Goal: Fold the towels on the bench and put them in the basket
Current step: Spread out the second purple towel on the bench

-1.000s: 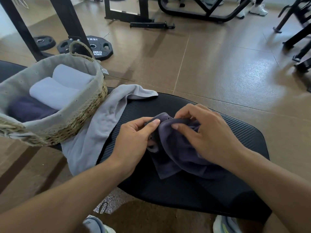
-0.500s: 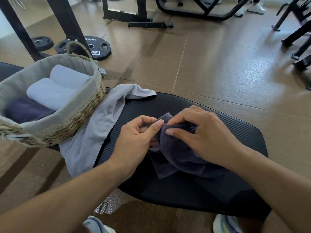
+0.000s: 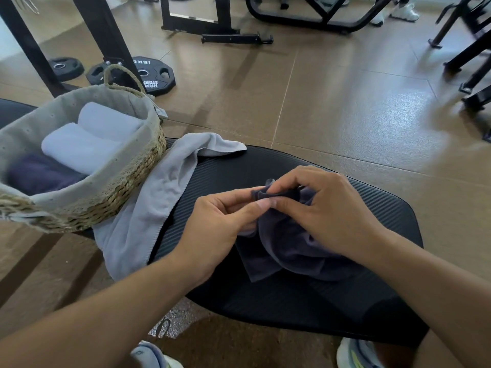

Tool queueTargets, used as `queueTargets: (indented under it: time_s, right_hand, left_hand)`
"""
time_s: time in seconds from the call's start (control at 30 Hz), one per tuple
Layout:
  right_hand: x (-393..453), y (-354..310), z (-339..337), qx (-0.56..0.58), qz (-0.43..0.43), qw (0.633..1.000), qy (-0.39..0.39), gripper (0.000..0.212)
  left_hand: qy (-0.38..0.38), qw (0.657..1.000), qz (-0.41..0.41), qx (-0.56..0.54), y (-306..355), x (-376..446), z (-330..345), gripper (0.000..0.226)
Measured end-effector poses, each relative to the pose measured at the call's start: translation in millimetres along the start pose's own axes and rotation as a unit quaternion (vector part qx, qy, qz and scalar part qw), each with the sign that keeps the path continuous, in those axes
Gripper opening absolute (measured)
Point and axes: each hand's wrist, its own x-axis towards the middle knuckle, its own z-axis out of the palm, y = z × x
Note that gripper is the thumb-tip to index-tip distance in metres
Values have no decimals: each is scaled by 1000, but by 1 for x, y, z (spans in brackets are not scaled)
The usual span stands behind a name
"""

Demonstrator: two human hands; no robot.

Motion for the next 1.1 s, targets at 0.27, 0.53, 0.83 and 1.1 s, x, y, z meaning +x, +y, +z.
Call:
queueTargets:
  time_s: [0.27, 0.53, 0.83, 1.1]
  right_hand:
    - [-1, -2, -3, -10, 4, 1000, -9, 7]
    - [0, -2, -5, -8, 2, 1000, -21, 7]
    - [-2, -3, -6, -12, -7, 999, -31, 9]
    - [14, 19, -28, -91, -43, 977, -189, 48]
  left_hand:
    - [8, 998, 44, 45, -1, 0, 0, 24]
    - [-1, 992, 69, 106, -5, -1, -3, 21]
    - [-3, 987, 84, 137, -10, -1, -5, 23]
    - [-11, 978, 98, 184, -13, 2, -8, 8]
